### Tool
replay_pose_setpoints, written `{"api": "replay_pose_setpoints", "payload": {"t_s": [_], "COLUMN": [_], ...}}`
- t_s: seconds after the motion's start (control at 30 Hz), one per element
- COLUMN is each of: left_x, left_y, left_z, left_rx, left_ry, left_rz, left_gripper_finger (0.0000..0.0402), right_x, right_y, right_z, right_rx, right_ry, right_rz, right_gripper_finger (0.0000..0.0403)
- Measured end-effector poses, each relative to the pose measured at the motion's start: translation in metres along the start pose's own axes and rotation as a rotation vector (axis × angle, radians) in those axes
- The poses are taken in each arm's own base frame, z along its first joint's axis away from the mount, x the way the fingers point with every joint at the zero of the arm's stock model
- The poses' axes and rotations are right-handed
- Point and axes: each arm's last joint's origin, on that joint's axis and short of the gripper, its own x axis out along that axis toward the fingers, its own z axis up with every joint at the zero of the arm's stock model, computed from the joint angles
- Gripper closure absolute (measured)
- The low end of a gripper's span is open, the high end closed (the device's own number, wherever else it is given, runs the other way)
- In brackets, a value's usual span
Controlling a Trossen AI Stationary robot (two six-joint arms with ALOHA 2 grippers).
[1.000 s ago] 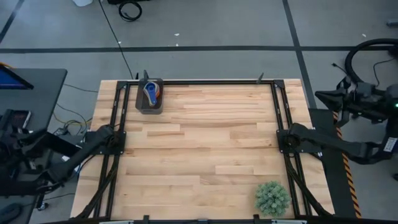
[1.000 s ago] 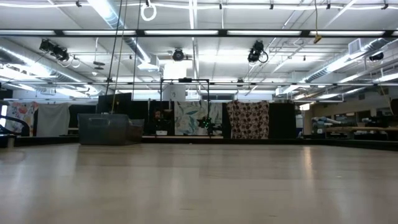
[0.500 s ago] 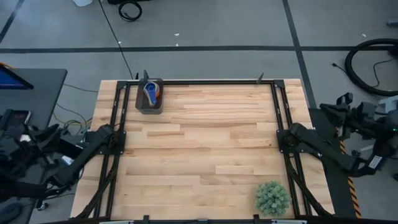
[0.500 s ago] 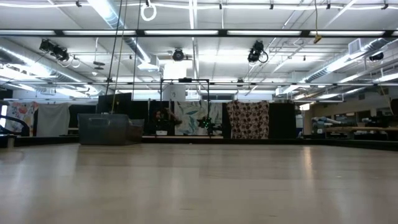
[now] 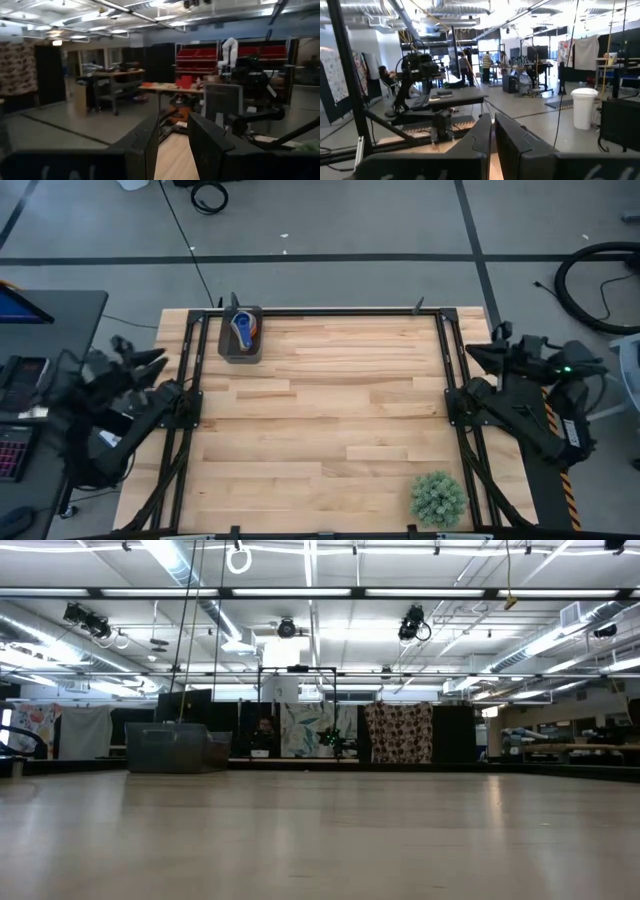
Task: Nest measuring cups in basket
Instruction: Return to Home Position
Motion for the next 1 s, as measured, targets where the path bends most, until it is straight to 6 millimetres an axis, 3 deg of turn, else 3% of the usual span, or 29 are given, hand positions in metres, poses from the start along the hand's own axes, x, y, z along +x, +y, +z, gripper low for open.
{"api": "replay_pose_setpoints", "payload": {"t_s": [0.17, 0.37, 0.67, 1.0], "left_x": [0.033, 0.058, 0.082, 0.099], "left_y": [0.016, 0.029, 0.044, 0.056], "left_z": [-0.025, -0.057, -0.102, -0.159], "left_rx": [-0.032, -0.047, -0.058, -0.084], "left_ry": [-0.024, -0.009, 0.011, 0.005], "left_rz": [-0.069, -0.086, -0.086, -0.085], "left_gripper_finger": [0.0294, 0.0294, 0.0294, 0.0294], "right_x": [0.018, 0.038, 0.057, 0.065], "right_y": [-0.014, -0.029, -0.049, -0.060], "right_z": [-0.019, -0.043, -0.093, -0.132], "right_rx": [0.020, 0.000, 0.035, 0.060], "right_ry": [-0.014, -0.076, -0.031, 0.020], "right_rz": [0.016, 0.068, 0.051, 0.031], "right_gripper_finger": [0.0373, 0.0373, 0.0373, 0.0373]}}
